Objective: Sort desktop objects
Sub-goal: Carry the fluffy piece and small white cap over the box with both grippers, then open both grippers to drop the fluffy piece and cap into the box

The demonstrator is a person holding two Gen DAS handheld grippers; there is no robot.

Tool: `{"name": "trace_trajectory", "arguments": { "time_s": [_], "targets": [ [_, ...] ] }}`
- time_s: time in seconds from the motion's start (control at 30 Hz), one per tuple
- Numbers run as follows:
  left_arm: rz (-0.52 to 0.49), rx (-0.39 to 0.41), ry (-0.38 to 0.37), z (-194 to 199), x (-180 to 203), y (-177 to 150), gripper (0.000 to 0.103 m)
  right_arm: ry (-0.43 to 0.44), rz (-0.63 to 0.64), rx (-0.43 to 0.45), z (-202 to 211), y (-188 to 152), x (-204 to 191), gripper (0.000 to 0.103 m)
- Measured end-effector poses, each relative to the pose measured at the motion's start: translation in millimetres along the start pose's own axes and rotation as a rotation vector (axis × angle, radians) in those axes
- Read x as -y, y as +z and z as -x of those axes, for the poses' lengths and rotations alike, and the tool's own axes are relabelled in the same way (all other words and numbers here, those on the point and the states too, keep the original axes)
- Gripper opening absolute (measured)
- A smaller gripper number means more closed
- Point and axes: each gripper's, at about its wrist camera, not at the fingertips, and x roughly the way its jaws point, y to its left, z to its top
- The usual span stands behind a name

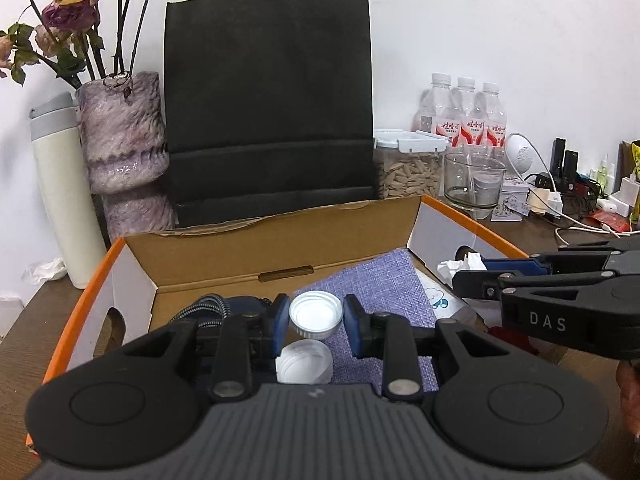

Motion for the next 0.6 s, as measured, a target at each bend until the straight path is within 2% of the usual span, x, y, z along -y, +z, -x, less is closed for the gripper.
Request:
{"name": "trace_trajectory", "arguments": {
  "time_s": [0.27, 0.47, 0.57, 0.6],
  "targets": [
    [-0.005, -0.007, 0.002, -1, 1, 0, 0.031, -0.001, -0.012, -0.005, -1, 0, 2, 0.022],
    [-0.016, 0.021, 0.023, 5, 3, 1, 0.05, 0.016, -0.018, -0.007, -1, 0, 3, 0.027],
    [-0.016, 0.067, 0.048, 11, 4, 2, 0.064, 0.019, -0.017, 0.007, 2, 1, 2, 0.038],
    [-0.015, 0.092, 0.06, 15, 4, 3, 0.073, 0.02, -0.015, 0.016, 3, 1, 2, 0.047]
  ]
}}
